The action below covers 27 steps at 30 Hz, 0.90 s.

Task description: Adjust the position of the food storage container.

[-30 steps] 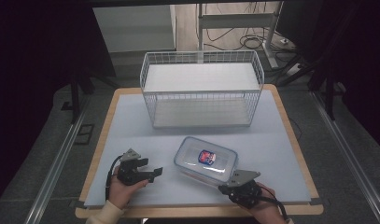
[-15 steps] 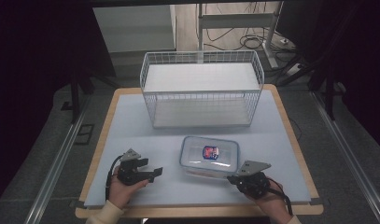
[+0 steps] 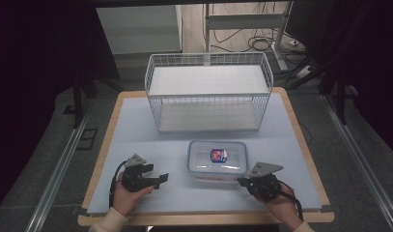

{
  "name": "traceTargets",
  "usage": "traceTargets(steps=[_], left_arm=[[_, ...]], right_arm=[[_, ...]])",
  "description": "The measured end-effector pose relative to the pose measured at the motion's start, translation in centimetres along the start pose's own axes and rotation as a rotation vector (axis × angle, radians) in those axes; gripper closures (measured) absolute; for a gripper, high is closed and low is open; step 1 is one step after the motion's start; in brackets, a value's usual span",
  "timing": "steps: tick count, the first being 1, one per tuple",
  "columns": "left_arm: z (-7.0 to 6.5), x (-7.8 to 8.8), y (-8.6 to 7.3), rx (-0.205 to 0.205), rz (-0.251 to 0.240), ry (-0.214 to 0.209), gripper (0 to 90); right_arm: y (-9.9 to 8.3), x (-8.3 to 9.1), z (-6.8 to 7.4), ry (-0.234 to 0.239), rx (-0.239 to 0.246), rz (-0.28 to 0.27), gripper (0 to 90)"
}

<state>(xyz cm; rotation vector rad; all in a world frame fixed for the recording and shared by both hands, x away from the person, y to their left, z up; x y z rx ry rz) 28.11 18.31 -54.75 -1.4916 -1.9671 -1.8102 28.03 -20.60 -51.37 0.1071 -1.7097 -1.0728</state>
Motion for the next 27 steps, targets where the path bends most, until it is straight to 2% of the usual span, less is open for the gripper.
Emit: traceTargets(steps=[14, 19, 23, 27], left_arm=[[0.0, 0.0, 0.0, -0.001, 0.003, 0.0, 19.9], [0.0, 0.1, 0.0, 0.003, -0.002, 0.0, 19.9], [0.1, 0.1, 0.0, 0.005, -0.003, -0.001, 19.8], [-0.1, 0.1, 0.1, 0.005, -0.005, -0.001, 19.8]], right_arm=[[-0.4, -0.2, -1.0, -0.009, -0.024, -0.014, 90.0], [-0.7, 0.7, -1.5, -0.008, -0.053, -0.03, 90.0], [-1.6, 1.9, -2.6, -0.044, -0.078, -0.036, 90.0], [-2.4, 2.9, -4.6, -0.1, -0.146, -0.046, 88.8]])
Point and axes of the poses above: each handheld gripper's, and its own axes: x roughly backward along the jaws, y roughly out of its top, z roughly to its left, the point moved 2 cm from there along -x, roughly forward along the jaws, and after that the axes turned 1 degree about z, right-handed, at the moved point
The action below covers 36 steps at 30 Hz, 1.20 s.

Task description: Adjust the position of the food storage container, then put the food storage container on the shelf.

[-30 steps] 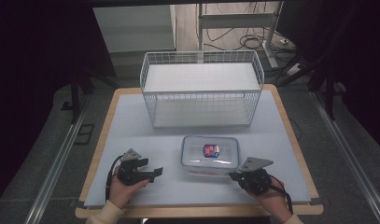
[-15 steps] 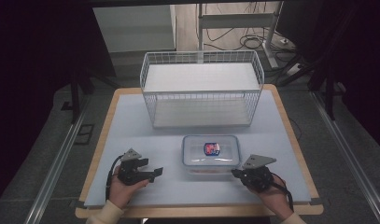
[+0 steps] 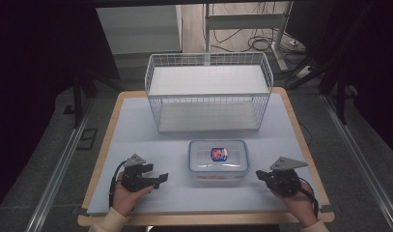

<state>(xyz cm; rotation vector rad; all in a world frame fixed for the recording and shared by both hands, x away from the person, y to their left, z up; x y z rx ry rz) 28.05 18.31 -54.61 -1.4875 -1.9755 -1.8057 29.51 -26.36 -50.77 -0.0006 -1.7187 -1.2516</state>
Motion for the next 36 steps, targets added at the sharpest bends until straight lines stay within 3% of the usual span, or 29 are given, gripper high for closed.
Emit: traceTargets(steps=[5, 10, 12, 16, 18, 23, 27, 31, 36], left_arm=[[0.1, 0.1, -0.1, 0.002, 0.0, 0.002, 19.7], [0.1, 0.2, 0.0, 0.004, -0.003, 0.006, 19.7], [0.0, 0.2, 0.0, 0.002, -0.003, 0.005, 19.5], [-0.1, 0.2, 0.2, 0.01, -0.01, -0.006, 18.4], [-0.1, 0.4, 0.4, 0.017, -0.019, -0.01, 18.3], [-0.2, 0.4, 1.1, 0.053, -0.041, -0.048, 17.8], [-0.5, 0.1, 1.9, 0.076, -0.05, -0.084, 17.1], [-1.0, -0.4, 3.2, 0.095, -0.059, -0.125, 16.0], [-1.7, -1.2, 4.5, 0.16, -0.075, -0.228, 15.3]], right_arm=[[-0.7, 0.0, -2.3, 0.002, -0.098, -0.004, 88.5], [-0.8, 0.0, -2.9, 0.012, -0.145, -0.02, 81.7], [-0.9, 0.0, -3.0, 0.016, -0.153, -0.023, 72.6], [-0.6, -0.2, -2.9, 0.002, -0.165, -0.044, 44.0], [-0.4, -0.3, -3.0, 0.022, -0.183, -0.06, 34.6], [-0.3, -0.3, -3.0, 0.059, -0.213, -0.093, 27.1], [-0.2, -0.3, -2.8, 0.09, -0.214, -0.11, 23.3], [-0.1, -0.3, -2.6, 0.091, -0.199, -0.113, 23.3], [-0.1, -0.3, -2.9, 0.081, -0.217, -0.119, 23.5]])
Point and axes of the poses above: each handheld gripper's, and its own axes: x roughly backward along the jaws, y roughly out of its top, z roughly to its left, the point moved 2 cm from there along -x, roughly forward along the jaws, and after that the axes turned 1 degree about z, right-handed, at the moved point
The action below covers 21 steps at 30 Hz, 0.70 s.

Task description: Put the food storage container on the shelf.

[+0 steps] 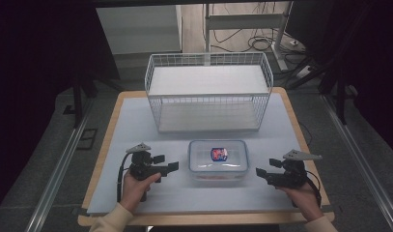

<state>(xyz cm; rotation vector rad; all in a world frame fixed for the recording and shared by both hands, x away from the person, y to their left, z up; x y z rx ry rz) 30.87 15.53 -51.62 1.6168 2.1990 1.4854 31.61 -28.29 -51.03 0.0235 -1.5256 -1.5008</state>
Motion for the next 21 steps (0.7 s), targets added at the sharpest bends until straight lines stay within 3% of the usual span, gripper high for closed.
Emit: traceTargets(steps=[4, 14, 21], left_arm=[[-0.3, -1.5, 0.8, 0.022, 0.009, -0.031, 15.1], [-0.6, -5.2, 1.8, 0.089, 0.084, -0.114, 15.3], [-0.5, -6.4, 1.5, 0.131, 0.117, -0.141, 17.1]], right_arm=[[0.0, -0.1, -0.1, 0.003, -0.011, 0.004, 23.7], [0.0, 0.2, -0.1, -0.008, -0.006, 0.007, 24.1], [-0.1, 0.2, -0.2, -0.016, -0.003, 0.012, 24.2]])
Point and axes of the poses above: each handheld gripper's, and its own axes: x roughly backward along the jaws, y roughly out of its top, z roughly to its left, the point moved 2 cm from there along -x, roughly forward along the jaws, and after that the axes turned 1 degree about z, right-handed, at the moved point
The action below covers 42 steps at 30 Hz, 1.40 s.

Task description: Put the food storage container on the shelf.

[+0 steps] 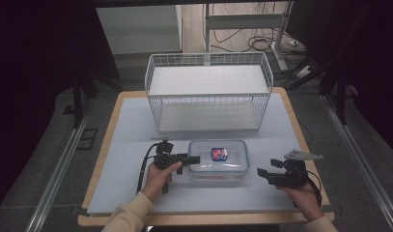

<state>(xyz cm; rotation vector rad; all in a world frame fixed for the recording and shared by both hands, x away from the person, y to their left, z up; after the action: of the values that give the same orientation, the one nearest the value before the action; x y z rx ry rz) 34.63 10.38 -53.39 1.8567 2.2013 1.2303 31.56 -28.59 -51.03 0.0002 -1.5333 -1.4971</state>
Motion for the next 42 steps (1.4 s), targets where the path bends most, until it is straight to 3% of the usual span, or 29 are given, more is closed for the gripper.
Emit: traceTargets(steps=[6, 10, 18, 24, 31, 40, 42], left_arm=[[0.3, -0.3, -0.3, 0.021, 0.018, -0.01, 22.0], [0.1, -0.2, -0.3, 0.01, 0.013, -0.009, 26.5], [0.4, 0.1, -0.2, 0.025, 0.003, -0.024, 32.4], [0.4, 0.1, -0.3, 0.022, -0.001, -0.021, 32.5], [0.4, 0.1, -0.3, 0.02, -0.003, -0.02, 32.4], [0.4, 0.1, -0.3, 0.019, -0.005, -0.018, 32.3], [0.4, 0.0, -0.3, 0.019, -0.006, -0.019, 32.3]], right_arm=[[0.0, -0.1, 0.0, -0.004, -0.001, 0.006, 24.3], [0.0, -0.1, 0.0, -0.008, 0.0, 0.007, 24.5], [0.5, -0.3, 0.2, 0.003, 0.002, 0.01, 26.2], [2.9, -0.3, 0.3, 0.08, -0.063, 0.008, 23.9], [4.6, -3.0, 0.4, 0.164, -0.135, 0.074, 22.1], [4.9, -5.6, 0.3, 0.228, -0.222, 0.169, 20.4], [4.7, -5.9, 0.2, 0.26, -0.249, 0.178, 20.6]])
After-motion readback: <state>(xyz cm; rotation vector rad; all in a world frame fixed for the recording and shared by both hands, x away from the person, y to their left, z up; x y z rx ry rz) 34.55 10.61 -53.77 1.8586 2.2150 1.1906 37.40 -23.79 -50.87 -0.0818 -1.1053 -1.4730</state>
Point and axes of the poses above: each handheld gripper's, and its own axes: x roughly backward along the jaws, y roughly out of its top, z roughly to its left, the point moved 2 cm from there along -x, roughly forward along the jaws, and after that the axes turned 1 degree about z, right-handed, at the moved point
